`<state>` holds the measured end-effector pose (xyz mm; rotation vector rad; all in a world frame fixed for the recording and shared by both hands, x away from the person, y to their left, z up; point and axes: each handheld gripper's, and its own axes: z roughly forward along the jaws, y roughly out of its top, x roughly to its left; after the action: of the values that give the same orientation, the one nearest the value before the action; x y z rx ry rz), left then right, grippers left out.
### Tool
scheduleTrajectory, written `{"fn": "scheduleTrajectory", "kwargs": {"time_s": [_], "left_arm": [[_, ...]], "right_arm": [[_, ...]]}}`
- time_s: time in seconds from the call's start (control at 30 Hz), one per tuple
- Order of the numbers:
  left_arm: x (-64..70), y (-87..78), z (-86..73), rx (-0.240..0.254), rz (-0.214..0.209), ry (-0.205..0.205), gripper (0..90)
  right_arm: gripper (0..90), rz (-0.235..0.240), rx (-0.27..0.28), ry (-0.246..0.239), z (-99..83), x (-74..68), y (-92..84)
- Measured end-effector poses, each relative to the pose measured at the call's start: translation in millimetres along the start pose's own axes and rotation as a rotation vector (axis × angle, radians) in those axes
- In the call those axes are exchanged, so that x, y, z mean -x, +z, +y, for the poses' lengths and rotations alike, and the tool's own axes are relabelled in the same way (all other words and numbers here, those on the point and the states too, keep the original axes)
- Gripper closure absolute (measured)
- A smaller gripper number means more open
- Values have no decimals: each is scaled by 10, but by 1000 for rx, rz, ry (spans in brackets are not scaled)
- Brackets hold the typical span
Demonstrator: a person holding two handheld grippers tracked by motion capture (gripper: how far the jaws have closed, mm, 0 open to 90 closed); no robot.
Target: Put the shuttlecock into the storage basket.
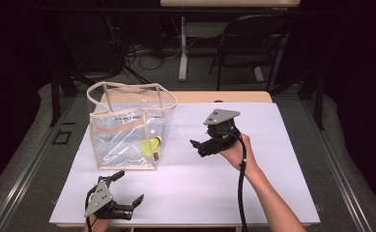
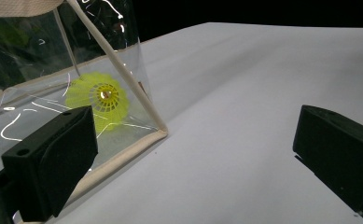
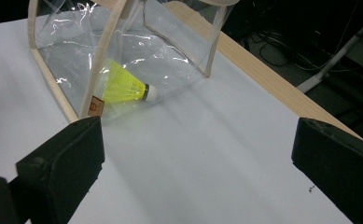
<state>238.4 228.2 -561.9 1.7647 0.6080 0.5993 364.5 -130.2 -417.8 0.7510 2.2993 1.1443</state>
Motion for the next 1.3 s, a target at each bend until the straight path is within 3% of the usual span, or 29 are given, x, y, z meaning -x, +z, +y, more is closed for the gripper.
{"fn": "scheduleTrajectory", "kwargs": {"time_s": [0.43,1.3], "left_arm": [[2,1,0,0,1,1,0],[7,10,-3,-4,1,1,0]], "right_arm": [[21,-5,54,-4,-318,-107,-222],[18,-48,81,27,-1021,-206,-452]]}}
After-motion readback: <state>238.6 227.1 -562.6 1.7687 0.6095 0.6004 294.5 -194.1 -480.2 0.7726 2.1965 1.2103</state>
